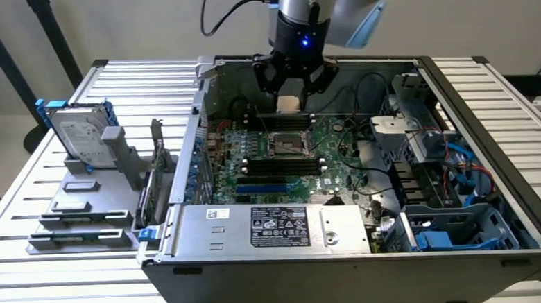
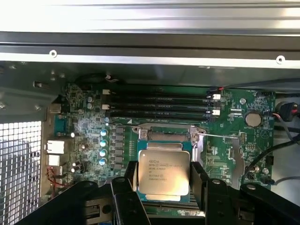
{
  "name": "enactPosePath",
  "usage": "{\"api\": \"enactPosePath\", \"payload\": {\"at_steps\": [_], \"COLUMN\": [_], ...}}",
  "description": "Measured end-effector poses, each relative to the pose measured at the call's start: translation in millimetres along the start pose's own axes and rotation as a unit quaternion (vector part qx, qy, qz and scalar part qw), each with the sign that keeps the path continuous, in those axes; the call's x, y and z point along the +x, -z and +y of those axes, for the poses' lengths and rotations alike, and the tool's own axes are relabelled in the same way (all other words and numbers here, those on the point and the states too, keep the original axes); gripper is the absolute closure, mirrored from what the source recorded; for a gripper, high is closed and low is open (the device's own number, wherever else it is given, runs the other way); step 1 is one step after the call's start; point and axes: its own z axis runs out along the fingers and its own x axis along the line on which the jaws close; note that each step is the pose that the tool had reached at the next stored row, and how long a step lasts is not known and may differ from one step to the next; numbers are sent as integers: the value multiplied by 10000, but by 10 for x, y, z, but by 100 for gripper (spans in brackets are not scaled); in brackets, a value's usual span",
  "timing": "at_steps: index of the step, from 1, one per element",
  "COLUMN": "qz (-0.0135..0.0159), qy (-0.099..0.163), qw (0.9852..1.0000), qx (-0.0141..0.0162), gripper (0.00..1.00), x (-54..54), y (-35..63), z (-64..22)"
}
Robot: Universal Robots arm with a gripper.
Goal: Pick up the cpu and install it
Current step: 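Pick up the cpu and move it towards the insertion slot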
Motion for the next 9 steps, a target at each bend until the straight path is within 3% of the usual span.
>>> {"api": "enactPosePath", "payload": {"at_steps": [9], "qz": [0], "qy": [-9], "qw": [10000], "qx": [-1], "gripper": [45], "x": [-64], "y": [-34], "z": [-41]}}
